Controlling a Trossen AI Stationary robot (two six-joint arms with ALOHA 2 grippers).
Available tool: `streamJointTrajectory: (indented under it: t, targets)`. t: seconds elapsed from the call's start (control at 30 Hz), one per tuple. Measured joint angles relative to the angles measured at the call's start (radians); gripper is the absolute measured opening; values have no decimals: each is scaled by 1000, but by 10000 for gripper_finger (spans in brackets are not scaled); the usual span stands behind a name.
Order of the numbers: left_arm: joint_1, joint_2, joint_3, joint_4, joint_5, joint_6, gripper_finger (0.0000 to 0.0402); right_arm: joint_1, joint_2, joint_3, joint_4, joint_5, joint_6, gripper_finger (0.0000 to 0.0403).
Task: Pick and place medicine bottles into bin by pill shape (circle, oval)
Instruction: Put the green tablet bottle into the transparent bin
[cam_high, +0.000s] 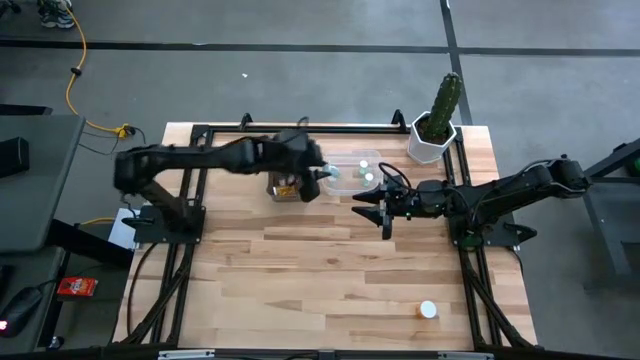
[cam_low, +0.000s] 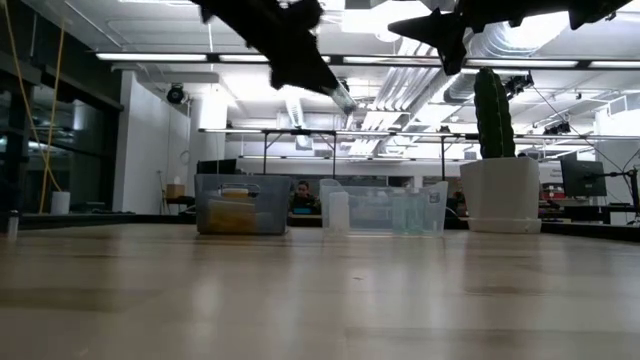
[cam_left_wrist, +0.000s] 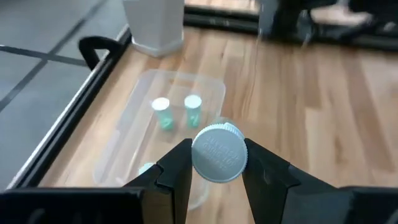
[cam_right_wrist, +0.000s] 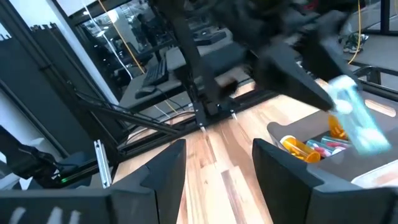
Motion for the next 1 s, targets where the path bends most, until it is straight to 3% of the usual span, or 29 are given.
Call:
streamJointTrajectory:
  t: [0.23,0.47,0.63,1.0]
  targets:
    - [20,238,181,-75,23,151,111,0,0,0,-4,1,3,179]
    - [20,389,246,-86,-66,156,111,0,0,0,-6,29,8,179]
    - [20,425,252,-114,-130,180,111,0,0,0,-14,38,11,179]
    - [20,426,252,-190,-129,180,111,0,0,0,-37,51,8,179]
